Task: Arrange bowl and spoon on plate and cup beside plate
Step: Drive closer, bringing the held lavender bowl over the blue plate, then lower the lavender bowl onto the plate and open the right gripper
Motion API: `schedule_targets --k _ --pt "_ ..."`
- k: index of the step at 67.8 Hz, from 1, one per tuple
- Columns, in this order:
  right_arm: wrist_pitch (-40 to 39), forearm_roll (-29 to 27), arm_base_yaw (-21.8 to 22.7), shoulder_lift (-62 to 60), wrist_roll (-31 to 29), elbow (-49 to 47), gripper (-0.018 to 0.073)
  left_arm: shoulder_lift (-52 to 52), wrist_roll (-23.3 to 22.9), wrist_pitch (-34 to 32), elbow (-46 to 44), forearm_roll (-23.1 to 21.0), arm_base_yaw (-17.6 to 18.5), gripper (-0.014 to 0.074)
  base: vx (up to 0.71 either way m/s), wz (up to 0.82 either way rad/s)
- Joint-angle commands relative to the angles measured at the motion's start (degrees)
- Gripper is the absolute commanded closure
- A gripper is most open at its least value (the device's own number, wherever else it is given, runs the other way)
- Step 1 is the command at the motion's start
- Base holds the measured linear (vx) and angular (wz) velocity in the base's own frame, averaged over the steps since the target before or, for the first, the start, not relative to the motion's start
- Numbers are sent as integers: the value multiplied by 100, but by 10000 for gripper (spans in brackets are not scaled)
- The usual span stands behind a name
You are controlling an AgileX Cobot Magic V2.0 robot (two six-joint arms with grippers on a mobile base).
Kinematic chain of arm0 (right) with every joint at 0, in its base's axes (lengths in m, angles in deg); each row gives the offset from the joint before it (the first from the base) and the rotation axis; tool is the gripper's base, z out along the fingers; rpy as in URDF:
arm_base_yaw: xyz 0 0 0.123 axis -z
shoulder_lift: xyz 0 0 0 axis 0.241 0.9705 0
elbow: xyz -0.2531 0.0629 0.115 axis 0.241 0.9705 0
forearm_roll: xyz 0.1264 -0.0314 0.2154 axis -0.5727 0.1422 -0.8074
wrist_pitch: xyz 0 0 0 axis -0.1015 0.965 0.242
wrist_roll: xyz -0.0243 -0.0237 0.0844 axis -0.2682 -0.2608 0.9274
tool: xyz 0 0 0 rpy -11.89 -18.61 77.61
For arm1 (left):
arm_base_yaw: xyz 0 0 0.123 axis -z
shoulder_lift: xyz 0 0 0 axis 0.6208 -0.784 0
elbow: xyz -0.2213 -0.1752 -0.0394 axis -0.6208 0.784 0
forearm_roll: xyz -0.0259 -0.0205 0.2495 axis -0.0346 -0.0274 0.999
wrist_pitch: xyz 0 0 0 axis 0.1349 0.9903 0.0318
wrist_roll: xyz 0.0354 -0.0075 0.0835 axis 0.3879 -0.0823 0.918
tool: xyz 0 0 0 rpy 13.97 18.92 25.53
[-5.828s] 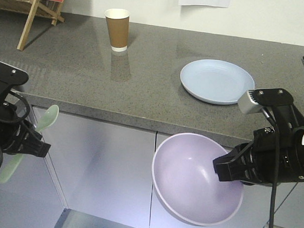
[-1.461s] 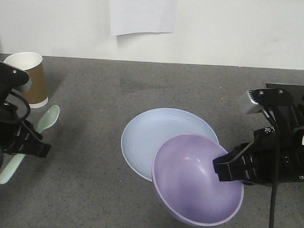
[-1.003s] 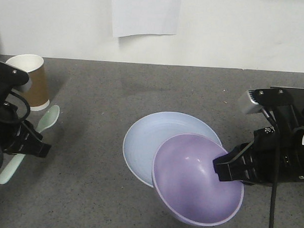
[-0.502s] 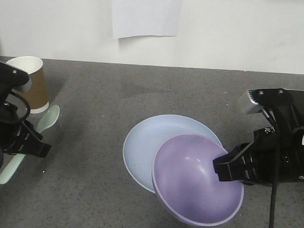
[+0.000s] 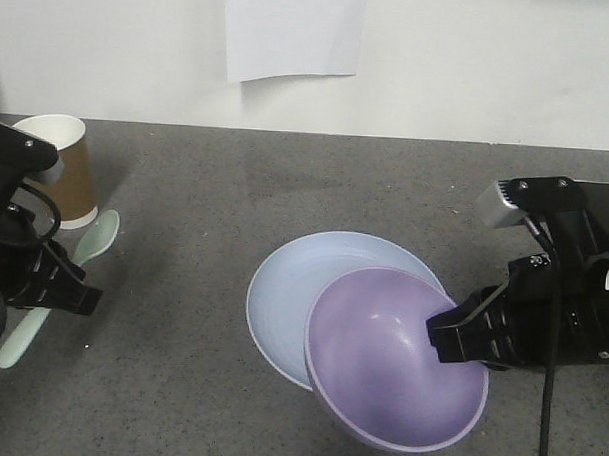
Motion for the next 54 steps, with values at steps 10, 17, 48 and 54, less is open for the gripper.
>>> schedule_targets --k 10,17,48,54 --pt "-232 -156 10 -116 -36 -154 560 150 -43 -274 -127 -60 21 514 0 0" --pt "-232 -156 10 -116 -36 -154 560 150 -43 -274 -127 -60 21 514 0 0" --pt "-232 -156 10 -116 -36 -154 560 150 -43 -274 -127 -60 21 514 0 0" --pt "-232 -156 10 -116 -36 -154 560 150 -43 -274 -127 -60 21 514 0 0"
